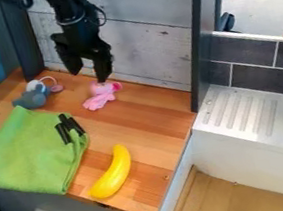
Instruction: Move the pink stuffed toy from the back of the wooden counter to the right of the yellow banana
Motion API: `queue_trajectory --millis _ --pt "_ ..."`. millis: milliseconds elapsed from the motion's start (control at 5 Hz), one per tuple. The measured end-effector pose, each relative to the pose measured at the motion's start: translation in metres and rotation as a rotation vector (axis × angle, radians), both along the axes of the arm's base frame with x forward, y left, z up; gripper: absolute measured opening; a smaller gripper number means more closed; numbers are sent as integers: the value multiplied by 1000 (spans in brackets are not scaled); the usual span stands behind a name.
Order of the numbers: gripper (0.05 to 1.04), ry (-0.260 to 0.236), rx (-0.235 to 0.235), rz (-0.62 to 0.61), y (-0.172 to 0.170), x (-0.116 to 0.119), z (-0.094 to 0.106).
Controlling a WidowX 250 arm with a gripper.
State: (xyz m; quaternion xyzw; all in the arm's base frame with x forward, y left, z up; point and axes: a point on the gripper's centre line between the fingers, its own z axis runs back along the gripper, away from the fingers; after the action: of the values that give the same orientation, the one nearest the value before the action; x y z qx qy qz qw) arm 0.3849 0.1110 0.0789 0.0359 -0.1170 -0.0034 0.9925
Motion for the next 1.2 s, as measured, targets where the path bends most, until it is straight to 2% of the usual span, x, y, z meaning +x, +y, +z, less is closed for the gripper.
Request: queue_trajectory --millis 200,400,600,800,1000,1200 --pt "1001 70 12 2 8 9 -19" --pt "1001 116 -8 -6 8 13 -40" --pt "1001 130 -56 -23 3 21 -57" --pt "948 142 -65 -27 2 23 -64" --pt "696 137 -51 0 6 24 -66" --pt "514 140 -30 11 8 20 -69"
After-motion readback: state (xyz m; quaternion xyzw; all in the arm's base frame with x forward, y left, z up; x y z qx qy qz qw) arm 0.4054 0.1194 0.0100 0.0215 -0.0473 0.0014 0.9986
